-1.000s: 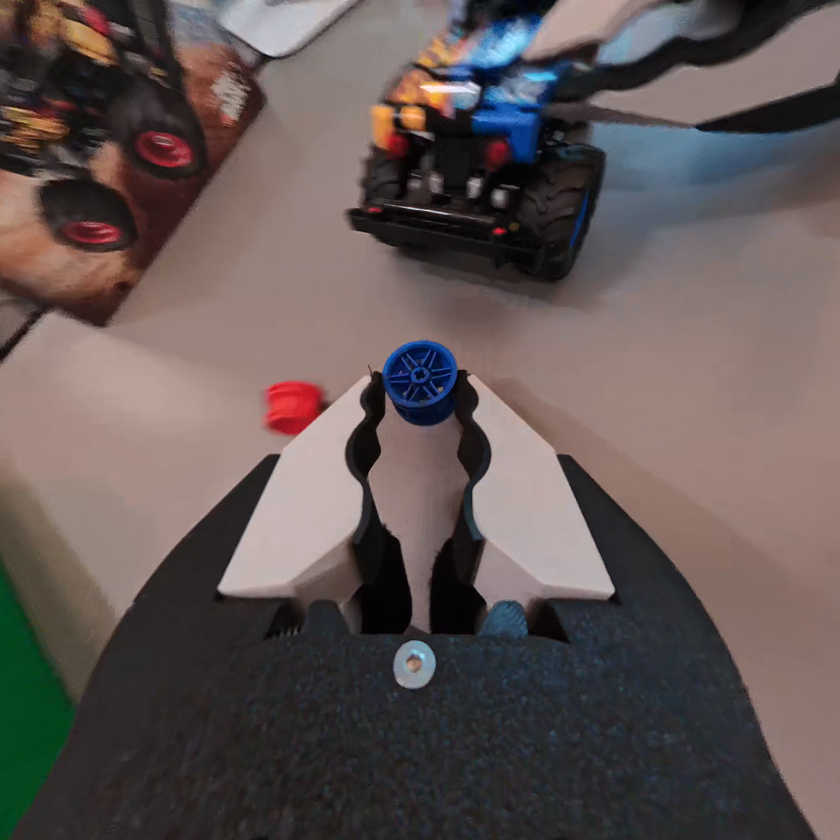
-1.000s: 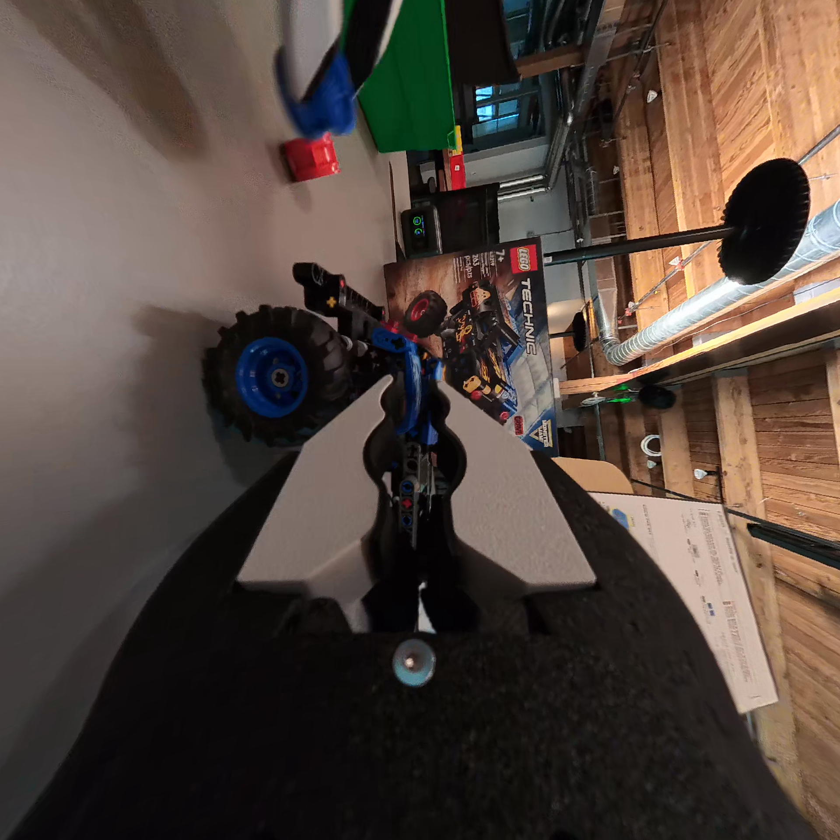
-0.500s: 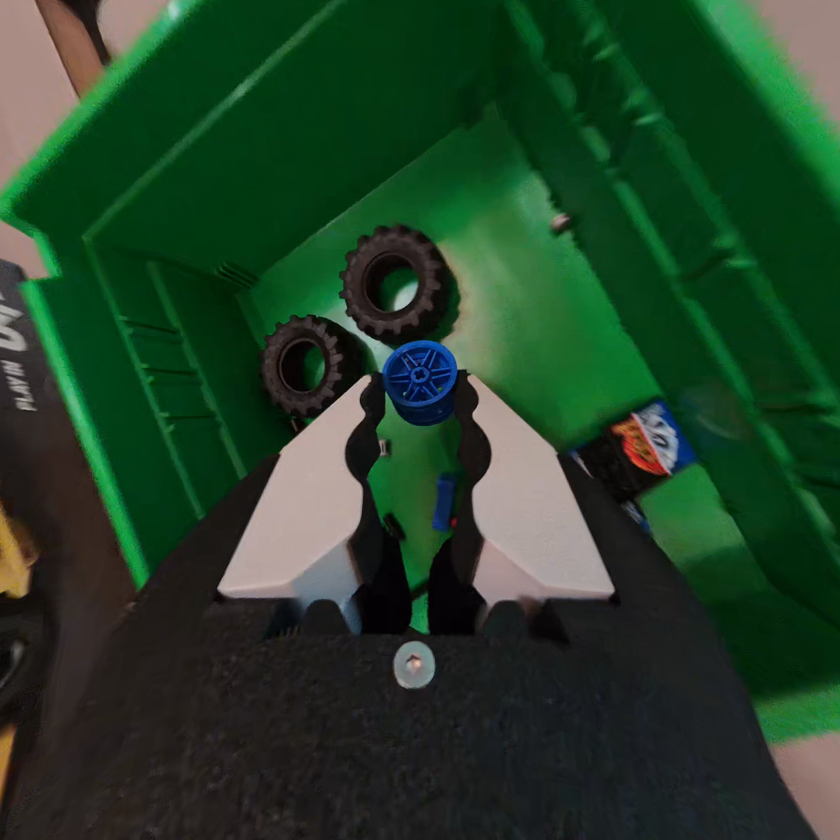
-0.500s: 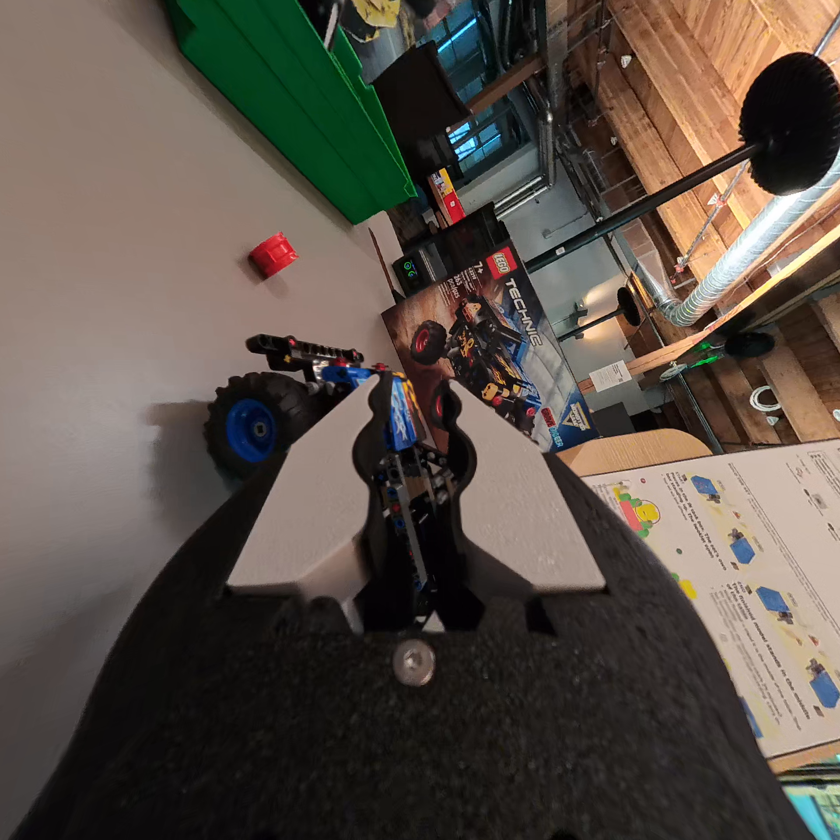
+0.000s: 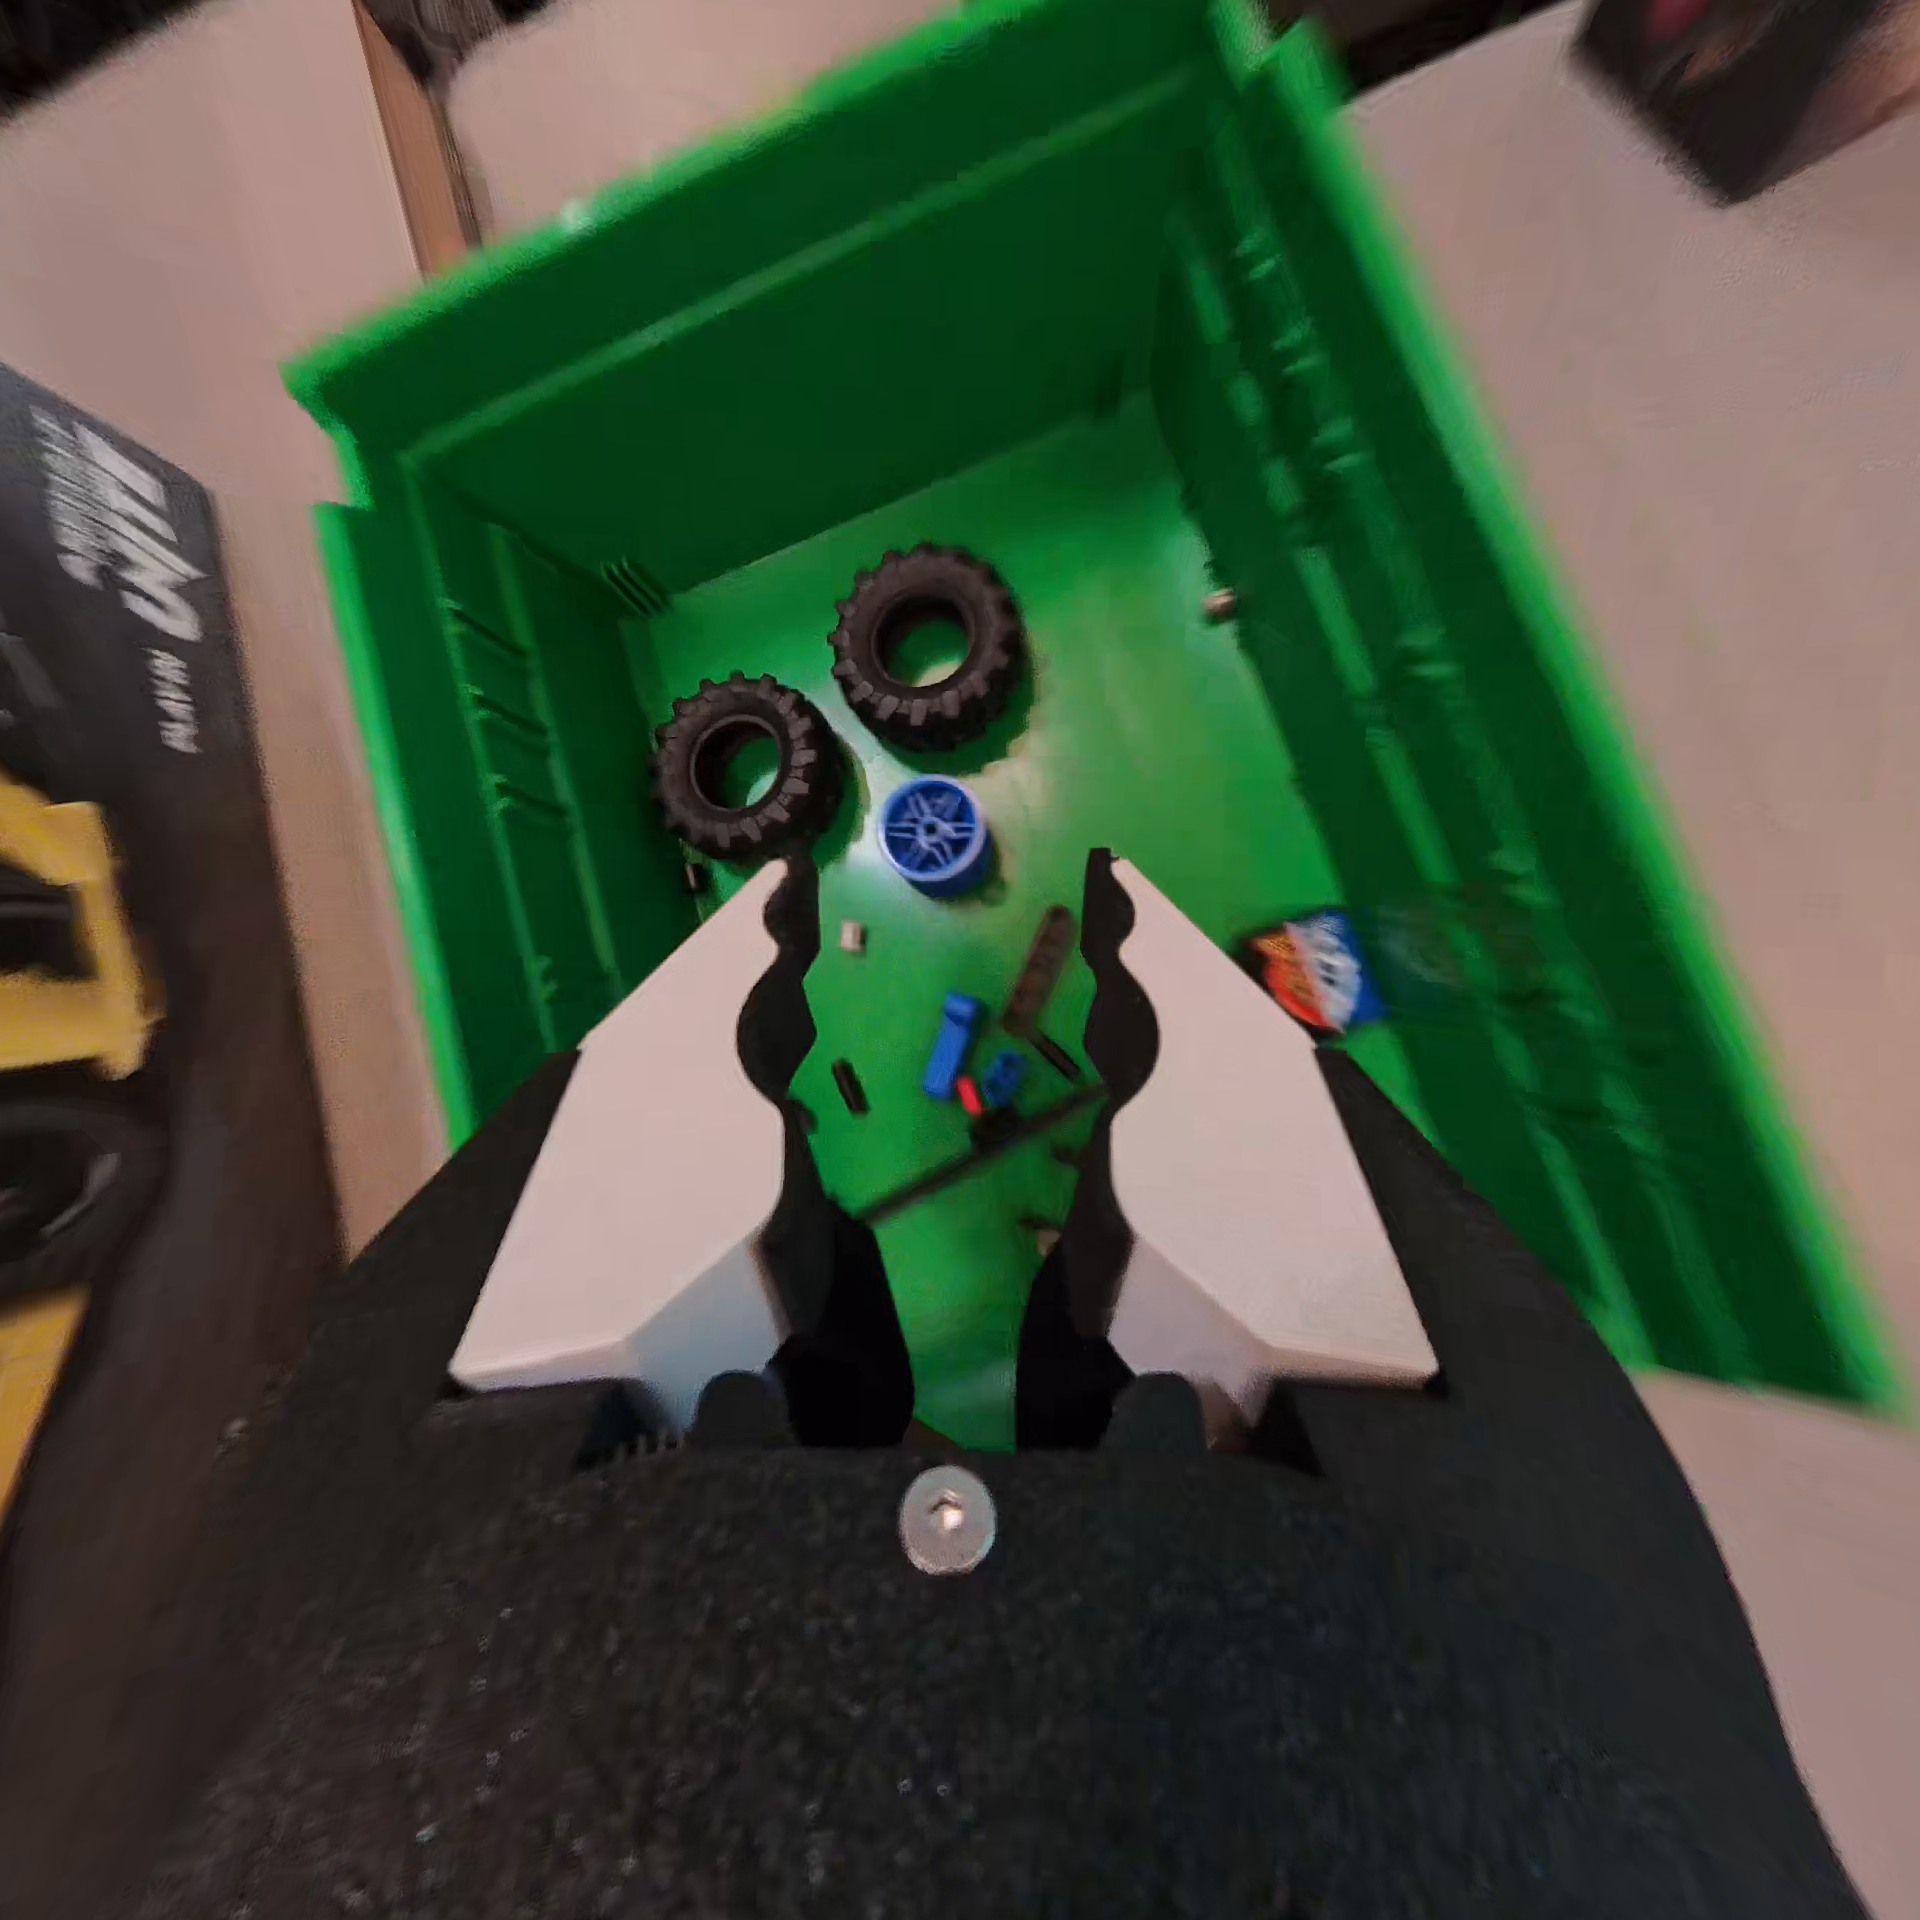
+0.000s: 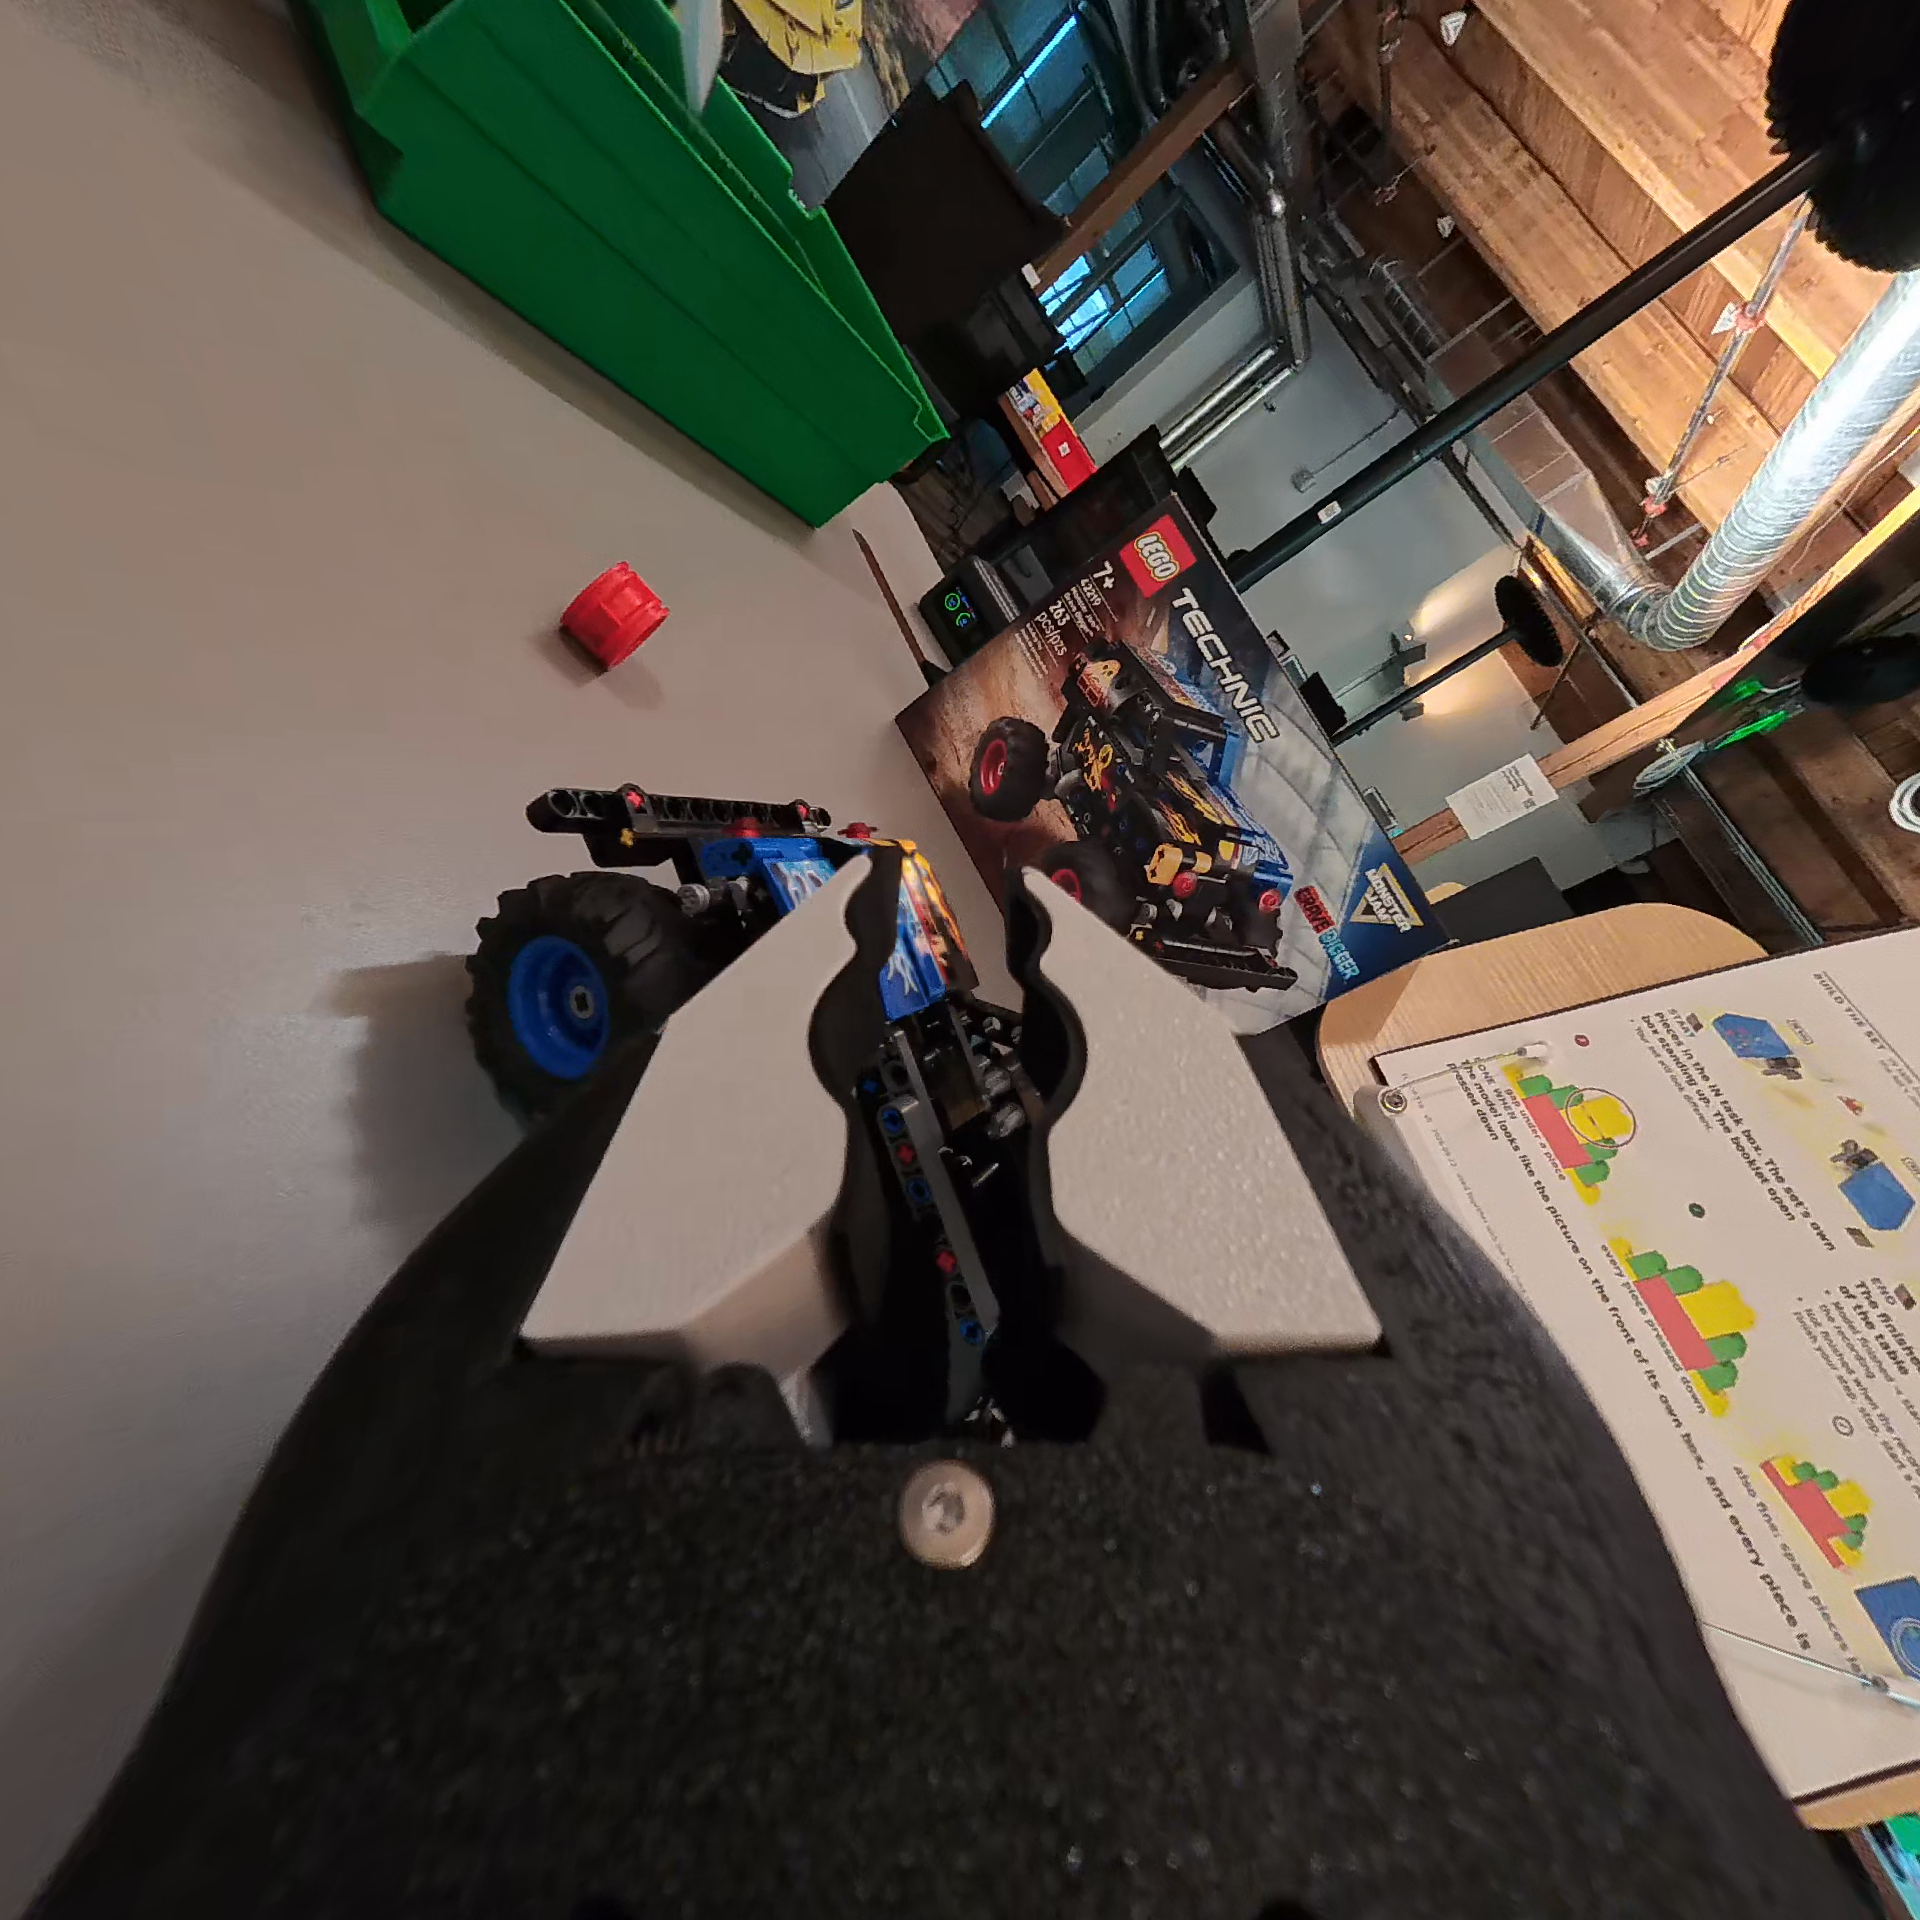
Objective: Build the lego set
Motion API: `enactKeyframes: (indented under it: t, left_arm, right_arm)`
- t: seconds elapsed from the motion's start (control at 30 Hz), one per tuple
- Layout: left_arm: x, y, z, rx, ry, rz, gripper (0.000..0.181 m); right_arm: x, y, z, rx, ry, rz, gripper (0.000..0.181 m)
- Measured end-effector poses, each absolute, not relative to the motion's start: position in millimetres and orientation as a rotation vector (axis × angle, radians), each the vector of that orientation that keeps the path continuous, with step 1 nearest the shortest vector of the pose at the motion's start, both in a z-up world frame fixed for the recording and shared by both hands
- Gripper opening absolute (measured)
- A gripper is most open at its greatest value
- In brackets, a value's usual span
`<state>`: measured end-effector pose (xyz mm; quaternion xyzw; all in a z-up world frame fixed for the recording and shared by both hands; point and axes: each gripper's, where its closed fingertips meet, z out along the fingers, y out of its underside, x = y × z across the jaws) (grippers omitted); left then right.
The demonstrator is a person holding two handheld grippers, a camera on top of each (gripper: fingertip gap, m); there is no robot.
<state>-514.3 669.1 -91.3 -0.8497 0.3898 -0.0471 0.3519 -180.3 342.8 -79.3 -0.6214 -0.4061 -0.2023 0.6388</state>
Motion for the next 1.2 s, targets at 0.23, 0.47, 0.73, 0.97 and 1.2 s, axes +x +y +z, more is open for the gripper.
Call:
enactKeyframes:
  t: [0.23,0.47,0.73,0.97,1.2]
  left_arm:
    - [-364,478,-80,-1.804,1.517,-0.511,0.043]
    - [-303,457,-175,-1.981,1.645,-0.529,0.055]
    - [-356,504,-81,-1.843,1.406,-0.331,0.032]
    - [-503,665,-104,-2.269,1.193,-0.051,0.032]
    - [-476,692,-174,-2.266,1.363,-0.081,0.032]
  right_arm:
    - [-176,345,-79,-1.438,-0.902,-0.431,0.02]
    - [-174,343,-75,-1.424,-0.901,-0.456,0.018]
    - [-171,342,-73,-1.423,-0.901,-0.445,0.015]
    - [-181,341,-79,-1.425,-0.943,-0.457,0.014]
    - [-171,347,-84,-1.46,-0.921,-0.463,0.014]
